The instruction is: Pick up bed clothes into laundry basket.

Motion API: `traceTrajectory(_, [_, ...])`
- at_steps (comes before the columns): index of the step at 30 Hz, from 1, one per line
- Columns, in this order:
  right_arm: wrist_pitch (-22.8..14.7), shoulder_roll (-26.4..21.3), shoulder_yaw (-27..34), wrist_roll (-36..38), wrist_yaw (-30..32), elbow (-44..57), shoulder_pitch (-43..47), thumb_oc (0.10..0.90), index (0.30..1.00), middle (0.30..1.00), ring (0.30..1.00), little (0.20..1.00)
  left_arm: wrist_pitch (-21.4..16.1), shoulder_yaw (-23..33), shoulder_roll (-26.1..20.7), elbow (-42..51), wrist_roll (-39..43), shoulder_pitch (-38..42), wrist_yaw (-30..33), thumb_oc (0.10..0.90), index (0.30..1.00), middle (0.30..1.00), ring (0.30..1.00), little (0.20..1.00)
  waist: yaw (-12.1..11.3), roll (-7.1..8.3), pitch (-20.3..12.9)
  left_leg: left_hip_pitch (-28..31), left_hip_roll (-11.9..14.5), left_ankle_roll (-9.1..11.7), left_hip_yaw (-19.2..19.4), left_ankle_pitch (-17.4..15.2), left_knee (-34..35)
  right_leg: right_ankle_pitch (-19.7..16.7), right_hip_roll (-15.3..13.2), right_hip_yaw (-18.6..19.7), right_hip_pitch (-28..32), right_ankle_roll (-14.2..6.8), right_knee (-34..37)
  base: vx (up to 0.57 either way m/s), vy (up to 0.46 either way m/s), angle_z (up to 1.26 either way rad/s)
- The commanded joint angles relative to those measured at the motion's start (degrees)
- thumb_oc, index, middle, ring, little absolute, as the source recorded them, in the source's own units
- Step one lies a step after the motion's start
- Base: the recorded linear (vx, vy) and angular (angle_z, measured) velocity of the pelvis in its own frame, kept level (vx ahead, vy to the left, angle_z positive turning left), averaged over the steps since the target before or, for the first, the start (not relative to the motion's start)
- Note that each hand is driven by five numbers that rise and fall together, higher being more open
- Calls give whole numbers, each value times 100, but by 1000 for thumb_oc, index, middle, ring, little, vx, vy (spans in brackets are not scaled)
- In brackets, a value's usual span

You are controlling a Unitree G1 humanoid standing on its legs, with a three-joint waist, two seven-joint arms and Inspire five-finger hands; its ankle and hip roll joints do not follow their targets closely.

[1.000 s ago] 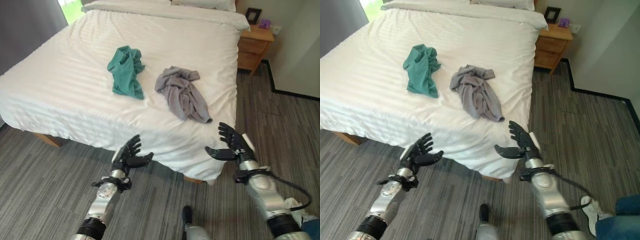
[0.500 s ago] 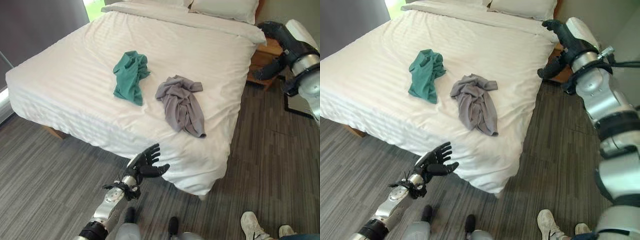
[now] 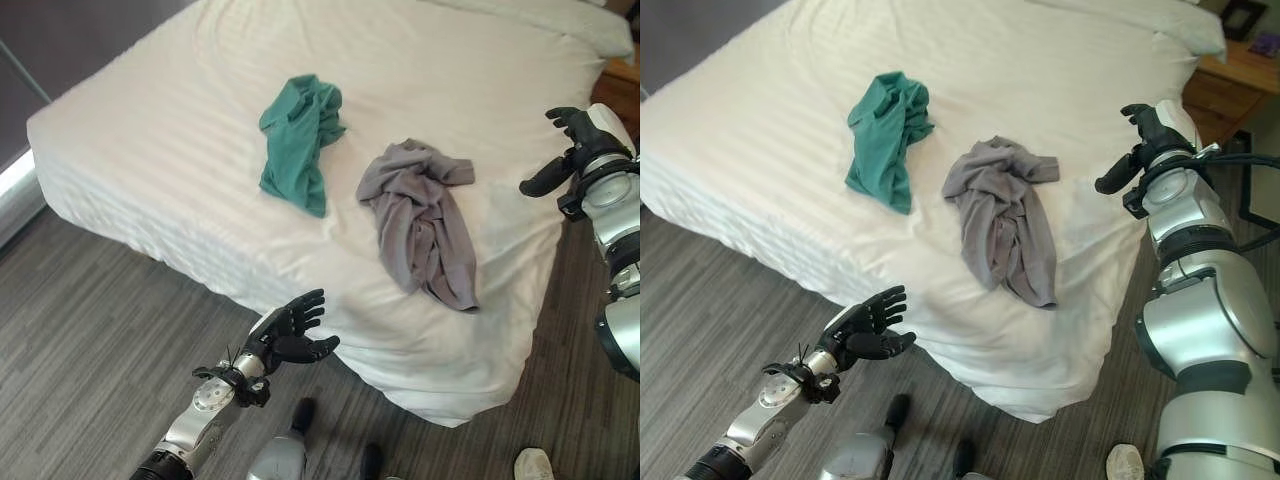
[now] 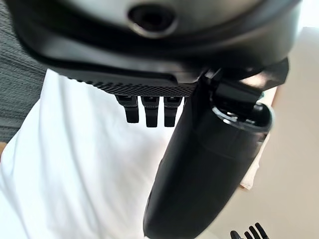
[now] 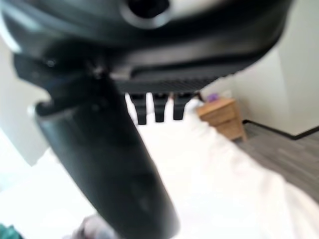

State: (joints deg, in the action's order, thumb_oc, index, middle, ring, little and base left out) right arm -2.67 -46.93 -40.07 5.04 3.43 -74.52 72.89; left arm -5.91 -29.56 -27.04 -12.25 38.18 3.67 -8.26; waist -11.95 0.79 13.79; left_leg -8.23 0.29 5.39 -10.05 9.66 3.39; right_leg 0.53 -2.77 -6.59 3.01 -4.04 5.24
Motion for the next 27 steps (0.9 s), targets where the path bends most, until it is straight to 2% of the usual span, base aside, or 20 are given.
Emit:
traceTrajectory(1, [-299,-209,-330,2,549,144,1444,800,900,900,900,900,-383,-190,-19,1154,100,407,-224,800,900,900,900,900,-147,360,94,-382,77,22,-70,-195,-192,45,-556,20,-39,-509,-233,13,30,20])
traceTrajectory(5, [-376,52,-461,-9,492,569,1356,800,900,900,900,900,-406,-249,160,995,247,618,-117,800,900,900,900,900,-192,371,216,-506,36,29,-122,-154,-131,17,-578,-54,-141,-537,-215,17,14,10])
traceTrajectory(8, [-367,165,-574,-179,396,429,1227,800,900,900,900,900,-433,-324,197,1011,304,714,-101,800,900,900,900,900,-320,348,342,-634,-25,19,-207,-159,-185,21,-624,-143,-178,-558,-245,2,-12,14])
traceTrajectory(15, [-248,423,-70,-226,224,146,227,800,900,900,900,900,-478,-55,152,1039,208,653,68,800,900,900,900,900,-537,200,756,-946,-91,-3,-358,-88,-210,-59,-622,-221,-480,-554,-268,-31,-17,15])
traceTrajectory(19, [-157,553,212,-248,166,4,-270,800,900,900,900,900,-442,102,189,1044,241,499,122,800,900,900,900,900,-580,153,902,-989,-102,-25,-394,-57,-168,-93,-619,-183,-570,-552,-267,0,0,0])
traceTrajectory(20, [-157,606,251,-294,128,16,-467,555,533,533,533,533,-442,165,197,1036,225,441,133,800,900,900,900,900,-573,145,932,-992,-109,-35,-399,-55,-158,-107,-617,-162,-587,-555,-263,0,0,0])
traceTrajectory(21, [-167,617,270,-350,74,62,-613,400,300,300,300,300,-445,232,195,1043,201,380,133,800,900,900,900,900,-565,134,952,-995,-115,-36,-393,-54,-164,-109,-617,-153,-587,-555,-257,-4,34,-2])
traceTrajectory(23, [-173,733,435,-318,81,216,-982,400,300,300,300,300,-457,366,204,1060,182,315,170,800,900,900,900,900,-509,134,969,-972,-119,-52,-372,-64,-156,-106,-614,-126,-573,-565,-247,0,44,-2])
traceTrajectory(25, [-235,947,756,-64,111,797,-1681,400,300,300,300,300,-509,587,231,1119,192,277,258,800,900,900,900,900,-413,167,948,-924,-113,-65,-312,-82,-144,-76,-612,-92,-545,-572,-253,6,59,-1])
traceTrajectory(27, [-311,1052,893,-174,69,2172,-2668,400,300,300,300,300,-612,1030,175,1262,88,213,439,800,900,900,900,900,-191,202,921,-837,-61,-76,-212,-113,-125,-4,-623,1,-560,-583,-365,-2,59,-9])
